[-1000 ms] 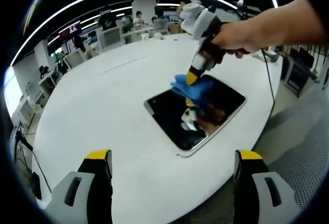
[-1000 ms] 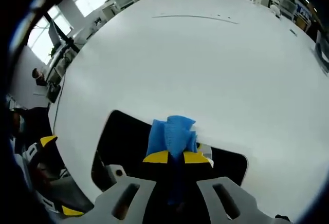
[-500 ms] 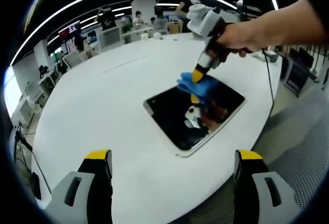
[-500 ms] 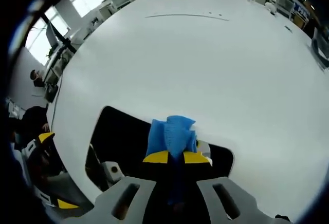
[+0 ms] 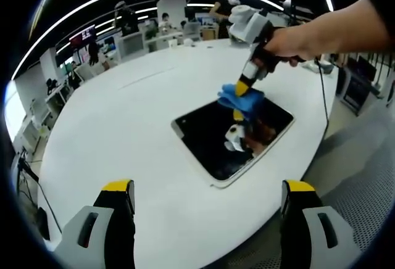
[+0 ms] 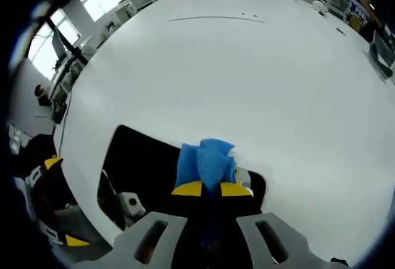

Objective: Wipe the mirror surface with the cleaning cloth until all visible marks leave the cleaned area.

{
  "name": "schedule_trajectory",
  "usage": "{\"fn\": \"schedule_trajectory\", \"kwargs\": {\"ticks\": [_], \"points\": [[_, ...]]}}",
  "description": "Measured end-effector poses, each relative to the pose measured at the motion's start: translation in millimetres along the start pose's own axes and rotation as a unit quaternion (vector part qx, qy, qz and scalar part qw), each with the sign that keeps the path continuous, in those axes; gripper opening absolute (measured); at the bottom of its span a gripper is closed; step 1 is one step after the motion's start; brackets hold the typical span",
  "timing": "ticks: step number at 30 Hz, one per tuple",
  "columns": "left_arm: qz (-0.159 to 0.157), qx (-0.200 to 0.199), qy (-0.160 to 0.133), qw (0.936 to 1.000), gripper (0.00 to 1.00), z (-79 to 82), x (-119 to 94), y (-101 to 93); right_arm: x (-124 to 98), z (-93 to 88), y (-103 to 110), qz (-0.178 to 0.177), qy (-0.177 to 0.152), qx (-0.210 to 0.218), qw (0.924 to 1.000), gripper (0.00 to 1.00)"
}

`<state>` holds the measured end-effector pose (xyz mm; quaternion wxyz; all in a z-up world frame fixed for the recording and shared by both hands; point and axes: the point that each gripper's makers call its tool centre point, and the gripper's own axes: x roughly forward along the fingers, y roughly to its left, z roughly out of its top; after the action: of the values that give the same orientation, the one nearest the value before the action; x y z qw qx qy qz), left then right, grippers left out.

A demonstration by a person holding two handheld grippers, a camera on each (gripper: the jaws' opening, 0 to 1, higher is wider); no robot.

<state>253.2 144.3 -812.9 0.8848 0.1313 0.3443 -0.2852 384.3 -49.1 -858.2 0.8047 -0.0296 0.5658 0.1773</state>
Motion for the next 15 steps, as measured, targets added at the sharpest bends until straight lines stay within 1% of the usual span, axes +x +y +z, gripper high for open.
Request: {"fn": "schedule_trajectory", "kwargs": {"ticks": [10, 15], "points": [[0.001, 0.002, 0.001, 1.0000, 0.99, 0.0, -0.2, 0.3, 0.3, -0.5, 1.1, -0.008, -0.007, -0.002, 0.9999, 0.02], [0.002, 0.003, -0.001, 1.0000, 0.99, 0.4, -0.6, 0.7, -1.7, -6.8, 4.3, -0.009, -0.004, -0.004, 0.9999, 0.02]]}}
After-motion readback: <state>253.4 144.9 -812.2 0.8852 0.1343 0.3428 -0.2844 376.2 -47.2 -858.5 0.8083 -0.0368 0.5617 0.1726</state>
